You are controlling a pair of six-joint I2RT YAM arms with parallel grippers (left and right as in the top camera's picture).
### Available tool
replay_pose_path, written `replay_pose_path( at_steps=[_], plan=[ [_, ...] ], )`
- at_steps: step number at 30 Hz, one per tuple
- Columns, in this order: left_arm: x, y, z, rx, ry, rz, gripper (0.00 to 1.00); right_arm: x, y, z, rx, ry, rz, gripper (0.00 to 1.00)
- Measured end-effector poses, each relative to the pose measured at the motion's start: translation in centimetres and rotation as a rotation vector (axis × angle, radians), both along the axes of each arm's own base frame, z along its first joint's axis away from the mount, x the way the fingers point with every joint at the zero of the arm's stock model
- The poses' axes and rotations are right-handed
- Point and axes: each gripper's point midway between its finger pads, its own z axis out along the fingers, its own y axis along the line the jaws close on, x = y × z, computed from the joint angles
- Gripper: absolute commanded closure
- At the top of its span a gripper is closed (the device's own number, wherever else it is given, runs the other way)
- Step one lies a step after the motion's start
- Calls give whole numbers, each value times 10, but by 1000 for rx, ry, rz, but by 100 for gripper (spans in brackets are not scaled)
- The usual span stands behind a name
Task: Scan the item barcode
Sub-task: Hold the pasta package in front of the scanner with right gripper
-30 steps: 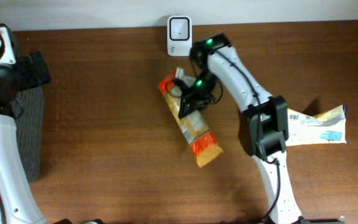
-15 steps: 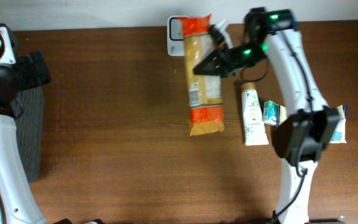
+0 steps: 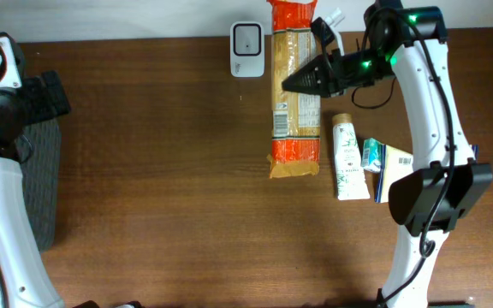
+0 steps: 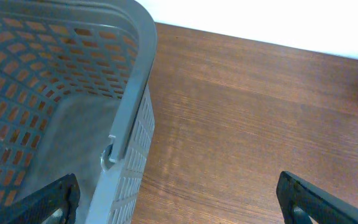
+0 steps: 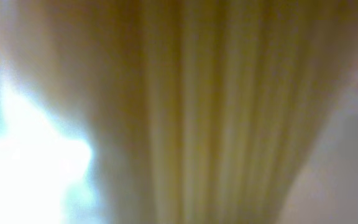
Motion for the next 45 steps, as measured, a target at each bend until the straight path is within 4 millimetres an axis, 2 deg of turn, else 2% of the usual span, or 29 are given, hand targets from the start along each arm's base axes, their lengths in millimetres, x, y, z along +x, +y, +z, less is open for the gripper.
replay_pose_path(
  at_steps=[4,9,11,15,16,18,21,22,25,26,30,36,41,45],
  plan=[
    [0,0,0,0,0,0,1,2,11,-18,-114,-12,13,96],
    [0,0,0,1,0,0,1,8,28,-59,-447,-15,-37,96],
    [0,0,0,0,0,0,1,15,31,-61,-568,-72,-89,96],
    [0,0,0,0,0,0,1,52,24,-37,-758,-320,-252,96],
    [0,0,0,0,0,0,1,70,19,-31,-827,-414,-320,96],
    [0,0,0,0,0,0,1,89,17,-24,-901,-524,-386,96],
    [0,0,0,1,0,0,1,113,29,-13,-1007,-726,-441,96],
    [0,0,0,0,0,0,1,128,42,-11,-1052,-848,-433,96],
    [0,0,0,0,0,0,1,140,54,-19,-1095,-942,-391,96],
    [0,0,0,0,0,0,1,156,62,-28,-1120,-1020,-365,96],
    [0,0,0,1,0,0,1,195,72,-55,-1187,-1178,-310,96],
    [0,0,0,0,0,0,1,239,84,-73,-1222,-1353,-358,96],
    [0,0,0,0,0,0,1,256,90,-88,-1262,-1450,-341,96],
    [0,0,0,0,0,0,1,263,93,-122,-1328,-1495,-222,96]
  ],
)
